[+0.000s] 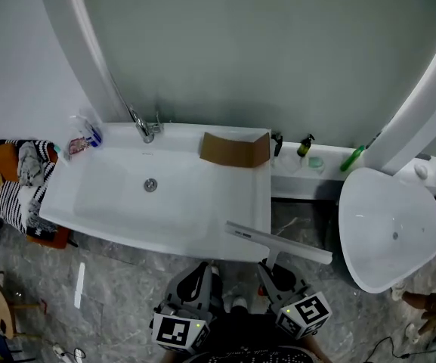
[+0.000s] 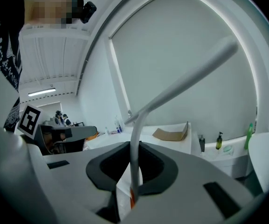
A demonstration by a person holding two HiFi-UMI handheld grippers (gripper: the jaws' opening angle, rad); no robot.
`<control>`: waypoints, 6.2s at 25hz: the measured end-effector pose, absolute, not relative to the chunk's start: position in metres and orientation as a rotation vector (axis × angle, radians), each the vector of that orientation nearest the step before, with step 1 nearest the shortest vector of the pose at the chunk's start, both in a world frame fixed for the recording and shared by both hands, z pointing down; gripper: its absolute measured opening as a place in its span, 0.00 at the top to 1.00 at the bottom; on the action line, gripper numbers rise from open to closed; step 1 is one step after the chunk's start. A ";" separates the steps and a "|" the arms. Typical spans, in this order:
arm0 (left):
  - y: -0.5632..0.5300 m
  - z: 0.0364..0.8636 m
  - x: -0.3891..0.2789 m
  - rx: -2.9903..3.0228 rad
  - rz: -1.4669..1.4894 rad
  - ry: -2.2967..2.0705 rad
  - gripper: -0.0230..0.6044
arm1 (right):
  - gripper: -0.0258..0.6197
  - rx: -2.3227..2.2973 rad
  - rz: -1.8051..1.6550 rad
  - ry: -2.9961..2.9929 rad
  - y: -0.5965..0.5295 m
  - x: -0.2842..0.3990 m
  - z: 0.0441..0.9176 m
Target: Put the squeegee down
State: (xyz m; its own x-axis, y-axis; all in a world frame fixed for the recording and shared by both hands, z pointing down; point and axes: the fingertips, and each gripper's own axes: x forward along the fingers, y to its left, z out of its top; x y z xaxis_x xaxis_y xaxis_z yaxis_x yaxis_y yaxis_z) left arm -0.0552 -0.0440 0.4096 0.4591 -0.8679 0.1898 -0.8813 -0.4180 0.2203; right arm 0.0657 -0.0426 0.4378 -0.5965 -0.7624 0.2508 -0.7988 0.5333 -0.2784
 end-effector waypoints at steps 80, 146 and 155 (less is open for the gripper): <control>-0.220 0.426 -0.102 2.412 0.172 -1.446 0.96 | 0.87 1.248 1.516 -2.335 -0.298 0.024 0.630; -0.179 0.370 -0.067 2.598 -0.083 -1.258 0.96 | 0.92 1.504 0.270 -2.732 -0.157 0.025 0.367; -0.163 0.393 -0.020 2.689 0.081 -1.050 0.96 | 0.92 1.560 0.405 -2.657 -0.167 0.038 0.386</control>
State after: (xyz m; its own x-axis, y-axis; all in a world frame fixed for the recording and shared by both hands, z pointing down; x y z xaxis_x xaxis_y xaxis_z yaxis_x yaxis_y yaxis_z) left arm -0.0203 -0.1628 0.3932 0.7383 -0.6591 0.1428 -0.6732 -0.7078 0.2141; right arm 0.0378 -0.1666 0.3861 -0.4955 -0.8538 0.1598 -0.8626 0.4621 -0.2059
